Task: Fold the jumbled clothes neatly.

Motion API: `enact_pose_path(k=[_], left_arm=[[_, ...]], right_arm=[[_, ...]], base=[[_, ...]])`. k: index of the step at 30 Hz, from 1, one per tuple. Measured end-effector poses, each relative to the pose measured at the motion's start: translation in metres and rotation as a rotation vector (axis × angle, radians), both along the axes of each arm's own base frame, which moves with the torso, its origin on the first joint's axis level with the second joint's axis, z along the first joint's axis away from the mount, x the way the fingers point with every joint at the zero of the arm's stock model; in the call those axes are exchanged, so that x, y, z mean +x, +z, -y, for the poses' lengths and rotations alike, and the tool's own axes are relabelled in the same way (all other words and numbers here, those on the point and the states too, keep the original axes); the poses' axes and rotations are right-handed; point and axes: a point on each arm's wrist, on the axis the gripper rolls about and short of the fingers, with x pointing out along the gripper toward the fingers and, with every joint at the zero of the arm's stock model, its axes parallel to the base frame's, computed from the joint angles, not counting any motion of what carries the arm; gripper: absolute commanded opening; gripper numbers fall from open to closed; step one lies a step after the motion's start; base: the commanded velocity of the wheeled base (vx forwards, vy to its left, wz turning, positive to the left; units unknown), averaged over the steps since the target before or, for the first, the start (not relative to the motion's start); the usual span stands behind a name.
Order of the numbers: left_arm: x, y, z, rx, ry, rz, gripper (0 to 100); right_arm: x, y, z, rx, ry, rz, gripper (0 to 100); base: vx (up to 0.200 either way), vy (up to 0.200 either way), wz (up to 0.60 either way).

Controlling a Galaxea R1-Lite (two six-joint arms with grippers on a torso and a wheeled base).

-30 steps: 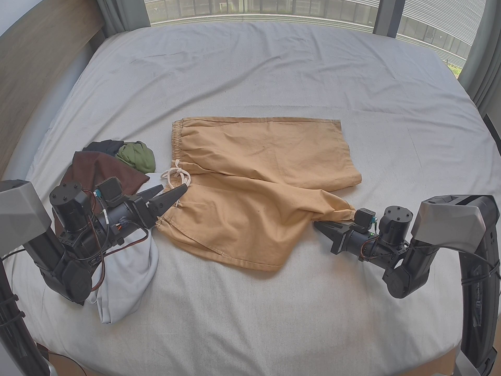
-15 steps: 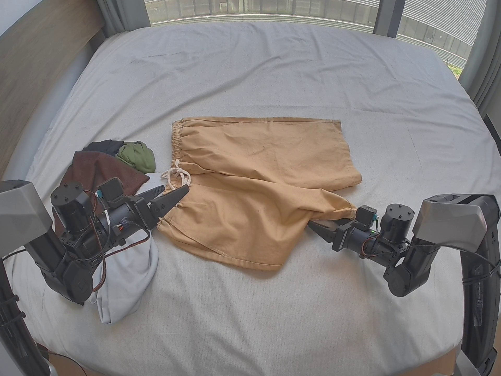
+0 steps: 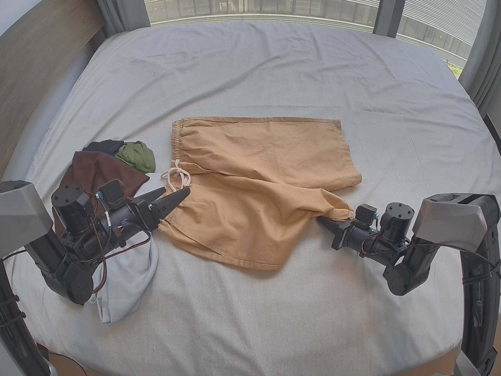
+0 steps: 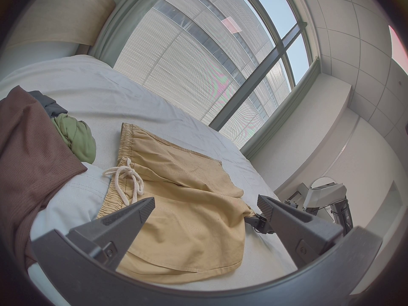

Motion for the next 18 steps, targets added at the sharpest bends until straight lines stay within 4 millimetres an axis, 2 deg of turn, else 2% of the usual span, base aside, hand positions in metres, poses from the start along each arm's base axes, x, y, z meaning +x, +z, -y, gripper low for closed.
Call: enact_pose_path(k=[5, 10, 18], left_arm=[[0.000, 0.000, 0.000, 0.000, -0.001, -0.001, 100], [0.000, 0.000, 0.000, 0.000, -0.001, 0.000, 100], [-0.001, 0.000, 0.002, 0.000, -0.006, -0.001, 100]], right_arm=[[-0.005, 0.001, 0.001, -0.010, 0.002, -0.006, 0], [-0.020, 0.005, 0.006, -0.025, 0.004, -0.035, 0], [-0.036, 0.012, 0.021, -0.037, -0.023, -0.070, 0]], base=[[0.000, 0.000, 0.00], [0.000, 0.000, 0.00], [0.000, 0.000, 0.00]])
